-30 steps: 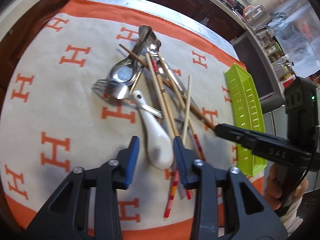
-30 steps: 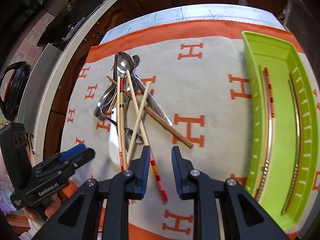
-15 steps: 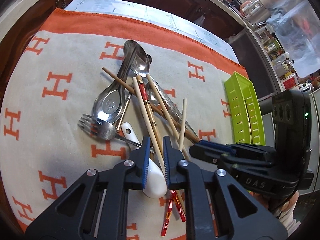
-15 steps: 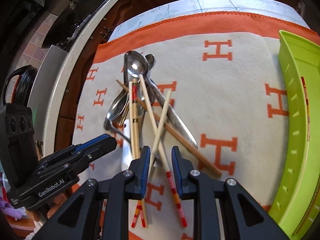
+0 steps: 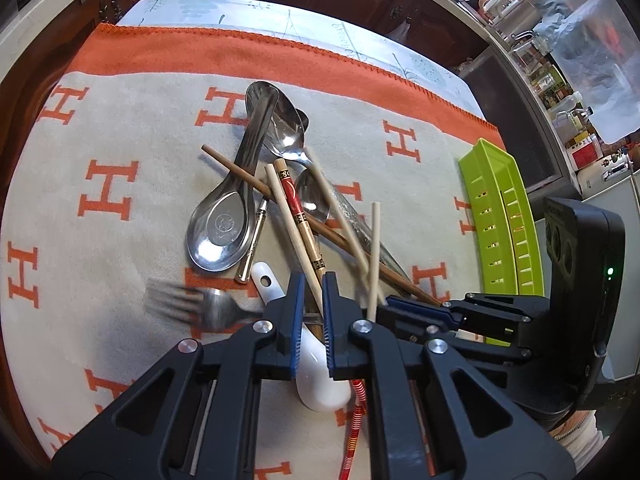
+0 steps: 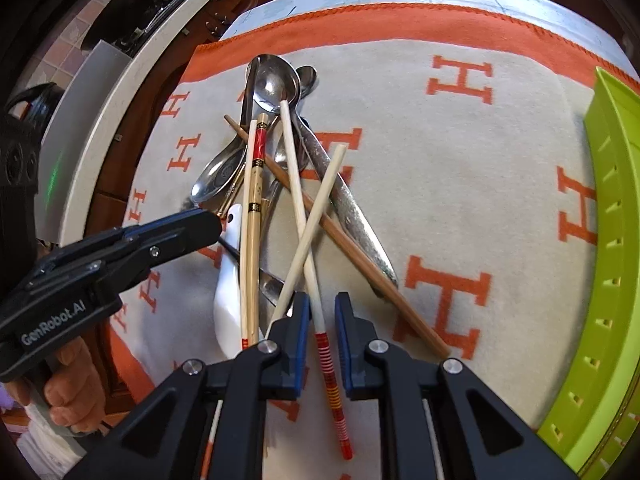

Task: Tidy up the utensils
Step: 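Grasp a plain wooden chopstick with the left tool while the right tool grasps a red-striped one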

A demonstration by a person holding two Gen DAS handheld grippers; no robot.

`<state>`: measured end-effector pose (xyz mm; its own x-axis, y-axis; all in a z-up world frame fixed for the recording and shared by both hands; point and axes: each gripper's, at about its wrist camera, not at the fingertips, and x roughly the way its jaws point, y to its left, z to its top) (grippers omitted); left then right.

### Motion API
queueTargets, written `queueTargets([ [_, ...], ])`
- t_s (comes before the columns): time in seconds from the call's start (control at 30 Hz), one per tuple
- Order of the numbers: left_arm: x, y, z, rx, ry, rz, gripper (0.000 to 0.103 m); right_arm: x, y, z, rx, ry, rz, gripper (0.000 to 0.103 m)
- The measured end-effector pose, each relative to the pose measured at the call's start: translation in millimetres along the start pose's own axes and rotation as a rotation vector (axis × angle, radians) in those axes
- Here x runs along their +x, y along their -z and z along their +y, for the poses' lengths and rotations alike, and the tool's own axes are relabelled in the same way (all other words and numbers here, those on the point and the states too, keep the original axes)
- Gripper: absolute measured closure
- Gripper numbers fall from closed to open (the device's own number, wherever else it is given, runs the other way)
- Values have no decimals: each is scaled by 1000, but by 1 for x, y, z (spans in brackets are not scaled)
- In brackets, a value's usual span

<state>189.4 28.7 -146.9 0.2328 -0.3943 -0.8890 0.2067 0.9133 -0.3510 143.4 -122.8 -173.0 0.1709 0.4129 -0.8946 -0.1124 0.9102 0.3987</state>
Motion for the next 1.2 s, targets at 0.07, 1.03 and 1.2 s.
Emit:
queueTargets([
  [0.07, 2, 0, 1, -1, 2, 5, 98, 1, -1, 3, -11, 11, -11, 90],
  [1.03, 24, -3, -13, 39, -9, 41, 99, -38, 16, -24, 69, 38, -135, 98],
  [1.2, 27, -6, -19, 40, -41, 39, 98, -41, 16, -22, 55, 79, -162, 98],
])
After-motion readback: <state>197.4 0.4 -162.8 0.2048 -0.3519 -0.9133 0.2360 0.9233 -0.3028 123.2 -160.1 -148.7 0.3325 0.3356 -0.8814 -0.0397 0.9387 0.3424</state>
